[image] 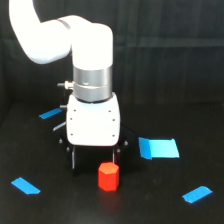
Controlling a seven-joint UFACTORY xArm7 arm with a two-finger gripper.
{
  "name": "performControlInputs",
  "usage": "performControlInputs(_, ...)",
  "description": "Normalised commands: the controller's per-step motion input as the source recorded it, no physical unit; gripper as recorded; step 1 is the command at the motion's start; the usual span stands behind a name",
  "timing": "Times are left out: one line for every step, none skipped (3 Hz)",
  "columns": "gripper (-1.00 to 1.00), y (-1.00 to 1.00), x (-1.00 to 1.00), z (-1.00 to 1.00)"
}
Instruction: Pick up the red object from the table
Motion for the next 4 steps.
performControlInputs(0.77, -0.53, 0.14, -0.25)
performControlInputs(0.80, -0.62, 0.10, -0.19)
performControlInputs(-0.18, -0.29, 0.00, -0.20)
performControlInputs(-1.00, 0.15, 0.05, -0.24)
